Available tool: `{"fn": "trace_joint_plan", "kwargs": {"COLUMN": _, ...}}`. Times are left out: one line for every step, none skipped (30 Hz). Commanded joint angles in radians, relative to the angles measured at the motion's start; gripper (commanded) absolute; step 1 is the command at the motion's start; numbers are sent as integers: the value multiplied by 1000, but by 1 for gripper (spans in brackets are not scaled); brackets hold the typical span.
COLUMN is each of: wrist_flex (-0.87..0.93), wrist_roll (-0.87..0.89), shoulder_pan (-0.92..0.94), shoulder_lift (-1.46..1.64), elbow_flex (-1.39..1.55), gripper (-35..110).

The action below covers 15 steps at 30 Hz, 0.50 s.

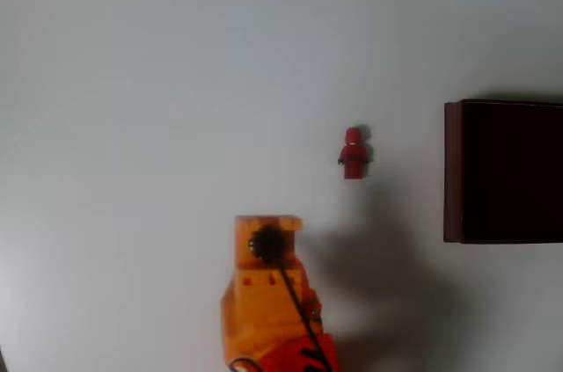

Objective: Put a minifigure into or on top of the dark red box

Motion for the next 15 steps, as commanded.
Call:
{"fn": "trace_joint_plan", "kwargs": {"wrist_flex": -46, "wrist_roll": 51, "shoulder_pan": 3, "shoulder_lift": 5, "elbow_flex": 35, "gripper": 18}}
{"fn": "trace_joint_plan", "kwargs": {"wrist_flex": -48, "wrist_roll": 66, "shoulder_pan": 9, "shoulder_lift": 5, "elbow_flex": 41, "gripper": 18}}
{"fn": "trace_joint_plan", "kwargs": {"wrist_flex": -54, "wrist_roll": 61, "shoulder_pan": 23, "shoulder_lift": 3, "elbow_flex": 44, "gripper": 19}}
{"fn": "trace_joint_plan", "kwargs": {"wrist_flex": -71, "wrist_roll": 63, "shoulder_pan": 35, "shoulder_lift": -3, "elbow_flex": 51, "gripper": 19}}
{"fn": "trace_joint_plan", "kwargs": {"wrist_flex": -100, "wrist_roll": 51, "shoulder_pan": 52, "shoulder_lift": -15, "elbow_flex": 55, "gripper": 19}}
{"fn": "trace_joint_plan", "kwargs": {"wrist_flex": -126, "wrist_roll": 34, "shoulder_pan": 71, "shoulder_lift": -43, "elbow_flex": 51, "gripper": 19}}
{"fn": "trace_joint_plan", "kwargs": {"wrist_flex": -141, "wrist_roll": 25, "shoulder_pan": 84, "shoulder_lift": -87, "elbow_flex": 35, "gripper": 19}}
{"fn": "trace_joint_plan", "kwargs": {"wrist_flex": -166, "wrist_roll": -6, "shoulder_pan": 106, "shoulder_lift": -147, "elbow_flex": 9, "gripper": 19}}
{"fn": "trace_joint_plan", "kwargs": {"wrist_flex": -189, "wrist_roll": -37, "shoulder_pan": 127, "shoulder_lift": -232, "elbow_flex": -31, "gripper": 20}}
{"fn": "trace_joint_plan", "kwargs": {"wrist_flex": -204, "wrist_roll": -69, "shoulder_pan": 146, "shoulder_lift": -333, "elbow_flex": -87, "gripper": 20}}
{"fn": "trace_joint_plan", "kwargs": {"wrist_flex": -210, "wrist_roll": -92, "shoulder_pan": 160, "shoulder_lift": -446, "elbow_flex": -156, "gripper": 20}}
{"fn": "trace_joint_plan", "kwargs": {"wrist_flex": -224, "wrist_roll": -127, "shoulder_pan": 175, "shoulder_lift": -552, "elbow_flex": -224, "gripper": 20}}
{"fn": "trace_joint_plan", "kwargs": {"wrist_flex": -233, "wrist_roll": -147, "shoulder_pan": 179, "shoulder_lift": -635, "elbow_flex": -279, "gripper": 20}}
{"fn": "trace_joint_plan", "kwargs": {"wrist_flex": -235, "wrist_roll": -156, "shoulder_pan": 181, "shoulder_lift": -698, "elbow_flex": -322, "gripper": 20}}
{"fn": "trace_joint_plan", "kwargs": {"wrist_flex": -232, "wrist_roll": -158, "shoulder_pan": 183, "shoulder_lift": -732, "elbow_flex": -348, "gripper": 20}}
